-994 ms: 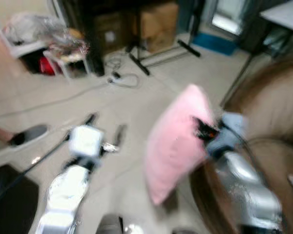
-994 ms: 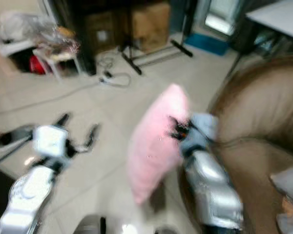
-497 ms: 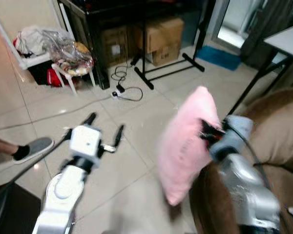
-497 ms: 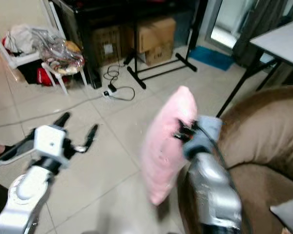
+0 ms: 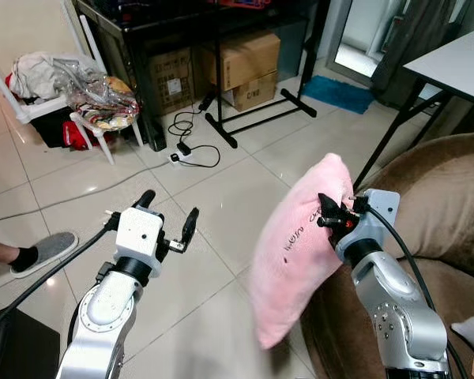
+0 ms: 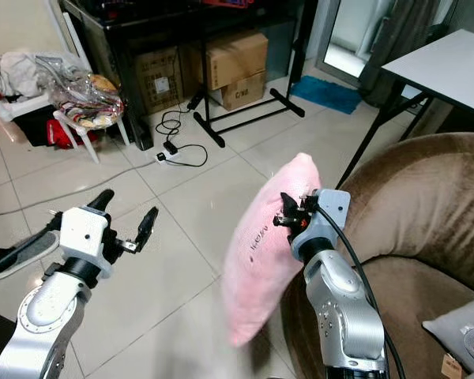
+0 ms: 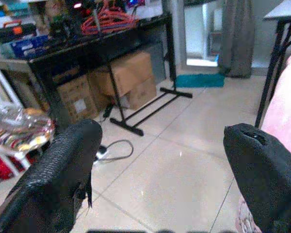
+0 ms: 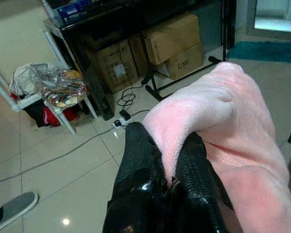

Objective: Move the pillow to the sofa from floor

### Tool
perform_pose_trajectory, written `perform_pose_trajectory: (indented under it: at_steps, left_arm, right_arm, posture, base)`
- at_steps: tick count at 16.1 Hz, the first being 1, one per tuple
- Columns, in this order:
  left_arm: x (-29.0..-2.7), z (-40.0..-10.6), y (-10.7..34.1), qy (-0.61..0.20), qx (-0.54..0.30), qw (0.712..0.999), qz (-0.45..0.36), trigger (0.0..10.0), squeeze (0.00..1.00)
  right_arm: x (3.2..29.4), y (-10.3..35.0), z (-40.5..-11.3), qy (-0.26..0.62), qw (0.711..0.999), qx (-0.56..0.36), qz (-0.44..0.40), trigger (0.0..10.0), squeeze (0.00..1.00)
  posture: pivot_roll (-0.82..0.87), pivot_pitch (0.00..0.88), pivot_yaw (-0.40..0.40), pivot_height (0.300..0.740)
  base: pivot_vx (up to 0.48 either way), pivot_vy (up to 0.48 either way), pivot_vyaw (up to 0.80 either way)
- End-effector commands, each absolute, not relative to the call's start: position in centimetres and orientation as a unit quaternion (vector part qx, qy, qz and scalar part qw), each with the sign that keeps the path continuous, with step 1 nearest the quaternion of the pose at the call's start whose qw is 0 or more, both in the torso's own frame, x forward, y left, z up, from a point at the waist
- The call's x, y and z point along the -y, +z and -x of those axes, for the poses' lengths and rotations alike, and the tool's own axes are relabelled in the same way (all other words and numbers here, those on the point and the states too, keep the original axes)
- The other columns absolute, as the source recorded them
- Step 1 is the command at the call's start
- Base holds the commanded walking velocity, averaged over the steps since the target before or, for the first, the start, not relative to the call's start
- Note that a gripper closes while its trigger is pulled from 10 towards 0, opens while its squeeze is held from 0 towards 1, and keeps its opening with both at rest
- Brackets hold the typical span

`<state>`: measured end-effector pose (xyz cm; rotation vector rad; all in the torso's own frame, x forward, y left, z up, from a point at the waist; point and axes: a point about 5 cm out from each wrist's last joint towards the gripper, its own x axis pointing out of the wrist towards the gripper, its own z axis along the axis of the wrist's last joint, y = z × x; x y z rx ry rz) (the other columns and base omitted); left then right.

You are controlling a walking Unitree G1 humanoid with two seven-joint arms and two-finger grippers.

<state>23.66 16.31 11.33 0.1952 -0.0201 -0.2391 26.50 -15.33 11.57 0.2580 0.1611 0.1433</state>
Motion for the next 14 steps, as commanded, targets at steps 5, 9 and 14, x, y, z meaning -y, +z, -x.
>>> perform_pose_trajectory:
  at_steps: [5,9,14]
  left_arm:
    - [-16.56,-23.66,11.15,-0.102,0.003,0.989,-0.104,10.0,0.0]
    - [-16.61,-23.72,11.24,-0.099,0.006,0.989,-0.107,10.0,0.0]
    - [-16.78,-23.8,11.2,-0.094,0.004,0.99,-0.109,10.0,0.0]
  right_arm:
    - [15.69,11.7,-26.49,0.055,0.988,-0.071,-0.122,10.0,0.0]
    - [15.74,11.68,-26.39,0.05,0.989,-0.069,-0.117,10.0,0.0]
    - [15.7,11.81,-26.37,0.047,0.99,-0.066,-0.115,10.0,0.0]
  posture:
    - [-0.02,0.0,0.007,0.74]
    - [-0.02,0.0,0.012,0.74]
    - [-0.02,0.0,0.013,0.74]
  base:
    - [0.0,0.0,-0.42]
    - [0.0,0.0,-0.8]
    - [0.0,0.0,-0.8]
